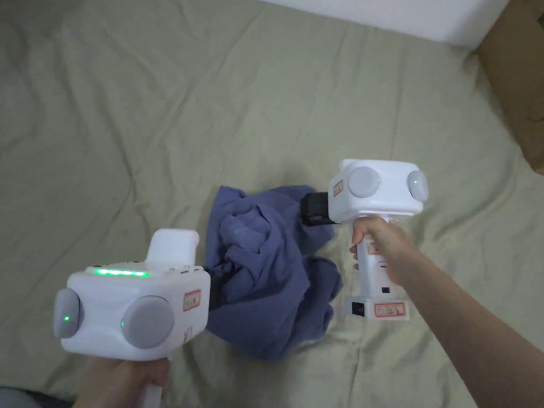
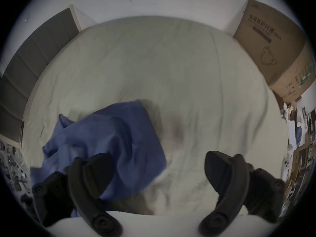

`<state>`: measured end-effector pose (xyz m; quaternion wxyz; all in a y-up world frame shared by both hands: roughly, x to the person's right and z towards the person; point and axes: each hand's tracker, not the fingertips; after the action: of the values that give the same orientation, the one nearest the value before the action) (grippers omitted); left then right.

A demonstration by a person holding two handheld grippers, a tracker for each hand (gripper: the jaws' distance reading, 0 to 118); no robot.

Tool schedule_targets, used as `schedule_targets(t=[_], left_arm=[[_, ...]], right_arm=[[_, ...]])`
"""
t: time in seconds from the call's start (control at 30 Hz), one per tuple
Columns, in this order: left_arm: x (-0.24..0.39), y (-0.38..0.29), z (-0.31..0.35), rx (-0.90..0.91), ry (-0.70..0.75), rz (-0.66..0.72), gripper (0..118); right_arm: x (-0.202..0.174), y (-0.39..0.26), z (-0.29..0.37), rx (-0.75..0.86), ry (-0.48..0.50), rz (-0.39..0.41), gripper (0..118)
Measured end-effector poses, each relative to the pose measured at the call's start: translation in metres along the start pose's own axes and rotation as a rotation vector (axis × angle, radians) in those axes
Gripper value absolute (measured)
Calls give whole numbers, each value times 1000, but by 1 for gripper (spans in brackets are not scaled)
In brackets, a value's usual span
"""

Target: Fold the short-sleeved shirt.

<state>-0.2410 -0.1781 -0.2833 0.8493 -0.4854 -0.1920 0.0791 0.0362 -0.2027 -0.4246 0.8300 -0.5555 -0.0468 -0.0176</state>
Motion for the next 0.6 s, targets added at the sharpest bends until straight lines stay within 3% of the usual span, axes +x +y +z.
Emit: schedule_targets(t=[0.07,0.13,0.17,0.2,0.23,0.27,0.37,0.6], left_arm=[[-6,0,-4,-6,-5,9,2],[-10,0,-5,-10,-20,35,2],[-11,0,-4,-11,-25,45,2],[-14,1,-4,-9,-30,52,2],[-15,2,-4,-8,-32,59,2],[-17,4,-4,-6,-33,61,2],[-14,10,8,26,-30,57,2],[-4,45,69,225,-70,-10,2]], right_arm=[[-3,0,-16,-6,4,-51,93],[-2,-1,-28,-36,48,-80,57],[-3,-3,-27,-32,35,-64,52],[-1,-4,-20,-9,31,-46,37],[2,-3,-12,-3,39,-32,9],[6,-3,-1,7,58,-23,3],[26,-4,51,92,156,-31,3],[67,-14,222,395,278,-44,3]])
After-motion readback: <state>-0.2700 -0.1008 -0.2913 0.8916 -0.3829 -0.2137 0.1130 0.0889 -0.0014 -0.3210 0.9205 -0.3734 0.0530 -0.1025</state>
